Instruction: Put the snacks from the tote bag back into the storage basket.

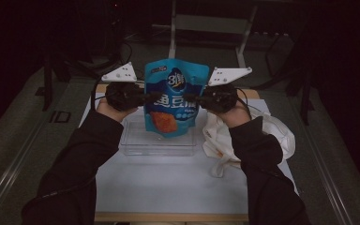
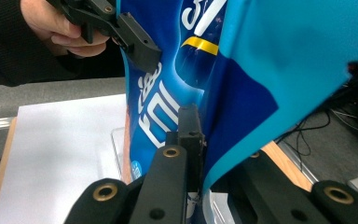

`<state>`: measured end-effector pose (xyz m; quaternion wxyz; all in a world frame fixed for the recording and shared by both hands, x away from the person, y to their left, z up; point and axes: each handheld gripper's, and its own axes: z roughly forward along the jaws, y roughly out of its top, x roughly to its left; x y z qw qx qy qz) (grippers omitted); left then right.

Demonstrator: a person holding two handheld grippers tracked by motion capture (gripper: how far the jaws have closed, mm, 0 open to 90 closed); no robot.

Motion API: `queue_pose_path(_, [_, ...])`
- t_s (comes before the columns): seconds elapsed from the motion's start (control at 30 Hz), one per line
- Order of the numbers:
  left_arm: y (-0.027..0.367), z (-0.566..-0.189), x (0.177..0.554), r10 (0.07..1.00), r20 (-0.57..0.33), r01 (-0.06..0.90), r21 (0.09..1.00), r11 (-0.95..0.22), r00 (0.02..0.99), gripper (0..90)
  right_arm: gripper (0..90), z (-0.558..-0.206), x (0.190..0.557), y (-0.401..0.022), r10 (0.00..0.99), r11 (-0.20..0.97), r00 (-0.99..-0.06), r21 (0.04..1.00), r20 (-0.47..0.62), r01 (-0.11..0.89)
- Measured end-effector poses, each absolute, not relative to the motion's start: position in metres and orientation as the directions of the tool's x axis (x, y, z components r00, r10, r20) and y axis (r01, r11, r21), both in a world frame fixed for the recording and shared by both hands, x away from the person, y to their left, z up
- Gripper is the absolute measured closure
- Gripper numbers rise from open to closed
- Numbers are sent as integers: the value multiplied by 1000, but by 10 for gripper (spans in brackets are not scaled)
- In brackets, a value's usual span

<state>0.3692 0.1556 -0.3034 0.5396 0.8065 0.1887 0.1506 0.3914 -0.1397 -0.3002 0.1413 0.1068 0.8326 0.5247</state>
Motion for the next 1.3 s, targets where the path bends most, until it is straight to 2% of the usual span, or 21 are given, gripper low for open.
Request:
queue_pose_path(0.3, [170,-313,373,475,28,150,931,-333,879,900,876,-305,395,-123,316,441,-940,897,-127,27])
queue_pose_path(1.3, [169,-371,403,493,-18,207,921,-331,870,900,879,-359,420,-116,351,472,-933,876,-82,100])
